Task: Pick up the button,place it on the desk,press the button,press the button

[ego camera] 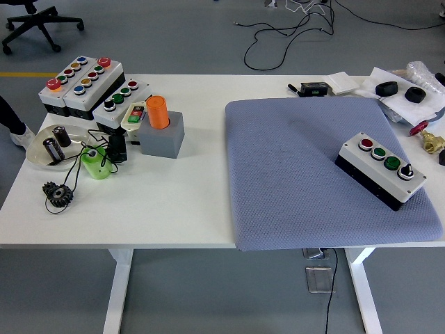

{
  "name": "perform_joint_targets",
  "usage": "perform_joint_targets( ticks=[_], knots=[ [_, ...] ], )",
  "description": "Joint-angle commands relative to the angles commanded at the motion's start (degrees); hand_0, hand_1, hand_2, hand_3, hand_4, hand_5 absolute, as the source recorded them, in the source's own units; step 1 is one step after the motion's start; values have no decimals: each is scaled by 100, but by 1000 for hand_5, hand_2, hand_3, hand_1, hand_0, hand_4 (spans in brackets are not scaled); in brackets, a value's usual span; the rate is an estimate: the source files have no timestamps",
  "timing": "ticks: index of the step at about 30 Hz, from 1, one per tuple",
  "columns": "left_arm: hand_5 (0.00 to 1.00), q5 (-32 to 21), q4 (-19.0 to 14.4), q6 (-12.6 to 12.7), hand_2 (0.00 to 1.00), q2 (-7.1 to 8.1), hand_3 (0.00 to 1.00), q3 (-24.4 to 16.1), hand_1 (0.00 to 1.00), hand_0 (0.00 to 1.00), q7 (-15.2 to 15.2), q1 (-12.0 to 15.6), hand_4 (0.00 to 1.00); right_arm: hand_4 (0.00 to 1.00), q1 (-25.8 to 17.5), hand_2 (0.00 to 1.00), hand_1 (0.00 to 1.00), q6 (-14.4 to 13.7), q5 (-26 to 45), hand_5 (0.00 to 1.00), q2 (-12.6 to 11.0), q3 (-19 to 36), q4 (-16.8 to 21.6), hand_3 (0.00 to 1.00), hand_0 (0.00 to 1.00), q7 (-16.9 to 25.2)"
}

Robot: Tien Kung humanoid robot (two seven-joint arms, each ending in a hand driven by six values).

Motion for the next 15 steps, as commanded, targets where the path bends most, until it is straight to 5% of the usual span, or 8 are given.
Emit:
perform_joint_targets(
  ticks=[15],
  knots=[
    [998, 7, -2, 0, 518, -10, 477, -28, 547, 602, 1, -36, 271, 709, 24, 817, 778, 0, 0, 454, -10, -7, -1, 815, 803, -3]
  ],
)
